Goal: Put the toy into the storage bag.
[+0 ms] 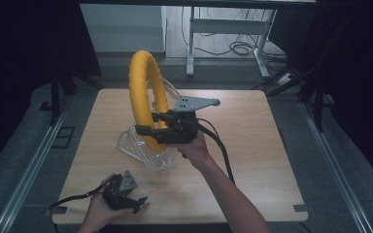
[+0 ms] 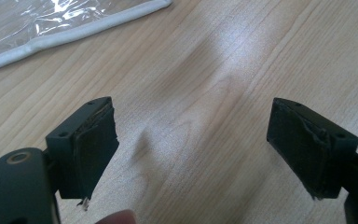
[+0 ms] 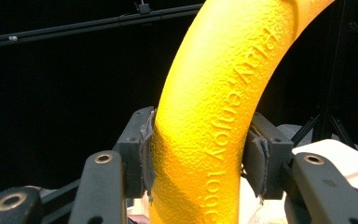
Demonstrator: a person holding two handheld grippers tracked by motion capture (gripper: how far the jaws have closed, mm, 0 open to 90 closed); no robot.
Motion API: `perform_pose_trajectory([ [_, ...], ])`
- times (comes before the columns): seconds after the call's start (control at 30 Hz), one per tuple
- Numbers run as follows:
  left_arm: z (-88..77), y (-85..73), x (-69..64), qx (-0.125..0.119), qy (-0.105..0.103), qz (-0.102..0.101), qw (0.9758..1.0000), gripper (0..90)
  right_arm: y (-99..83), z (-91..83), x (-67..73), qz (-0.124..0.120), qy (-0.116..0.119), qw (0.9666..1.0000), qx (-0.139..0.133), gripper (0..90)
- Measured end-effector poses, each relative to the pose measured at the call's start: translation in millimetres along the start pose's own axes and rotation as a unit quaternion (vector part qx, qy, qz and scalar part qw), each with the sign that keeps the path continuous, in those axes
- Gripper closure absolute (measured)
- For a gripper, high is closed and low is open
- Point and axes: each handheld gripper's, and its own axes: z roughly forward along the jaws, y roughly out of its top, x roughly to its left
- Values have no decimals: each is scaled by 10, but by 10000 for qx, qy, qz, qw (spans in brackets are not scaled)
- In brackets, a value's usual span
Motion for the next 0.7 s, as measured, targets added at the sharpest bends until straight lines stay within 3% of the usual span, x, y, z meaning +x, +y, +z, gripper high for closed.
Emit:
perform_pose_trajectory([
  [0.7, 6, 1, 1, -29, -14, -4, 10000, 159, -324, 92, -228, 421, -107, 9988, 215, 494],
])
